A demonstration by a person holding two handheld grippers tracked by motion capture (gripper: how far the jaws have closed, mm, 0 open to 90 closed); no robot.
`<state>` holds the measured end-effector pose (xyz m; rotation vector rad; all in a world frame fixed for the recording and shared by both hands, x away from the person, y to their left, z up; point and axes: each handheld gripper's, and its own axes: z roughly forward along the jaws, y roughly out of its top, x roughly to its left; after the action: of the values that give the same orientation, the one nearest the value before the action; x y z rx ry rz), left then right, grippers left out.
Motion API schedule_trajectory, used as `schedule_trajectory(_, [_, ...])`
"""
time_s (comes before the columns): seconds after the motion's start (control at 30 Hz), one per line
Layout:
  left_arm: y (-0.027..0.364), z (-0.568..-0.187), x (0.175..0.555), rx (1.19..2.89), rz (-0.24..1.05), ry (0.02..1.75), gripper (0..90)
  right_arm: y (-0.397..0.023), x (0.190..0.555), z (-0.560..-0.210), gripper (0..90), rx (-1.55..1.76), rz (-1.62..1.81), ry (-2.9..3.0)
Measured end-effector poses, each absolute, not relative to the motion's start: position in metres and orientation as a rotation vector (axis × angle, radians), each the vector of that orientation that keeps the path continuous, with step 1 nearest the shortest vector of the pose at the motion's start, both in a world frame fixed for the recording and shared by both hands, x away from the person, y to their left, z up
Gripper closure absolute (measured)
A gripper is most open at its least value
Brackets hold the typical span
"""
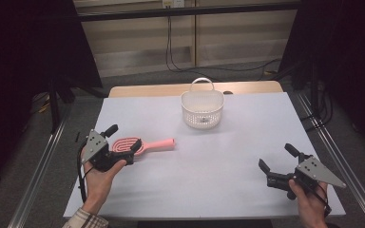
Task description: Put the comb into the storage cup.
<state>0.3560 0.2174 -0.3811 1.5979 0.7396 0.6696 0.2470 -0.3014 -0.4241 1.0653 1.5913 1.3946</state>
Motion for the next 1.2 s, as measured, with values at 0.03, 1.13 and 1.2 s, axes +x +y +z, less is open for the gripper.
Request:
schedule_trajectory(0.03, [0.217,-0.381,0.356,1.598,0.67,0.74,2.8,-0.301,0.247,-0.424,0.0,1.065,1.395,1.591])
schedule_trajectory(1.13, [0.2,-0.381,0.421,1.64,0.783,0.712,17.1,-0.302,0.249,-0.425,0.0,1.074,1.39,1.591])
schedule_trajectory(1.2, [0.2,-0.383,0.421,1.636,0.786,0.718,19.2,-0.302,0.248,-0.425,0.0,1.072,1.389,1.591])
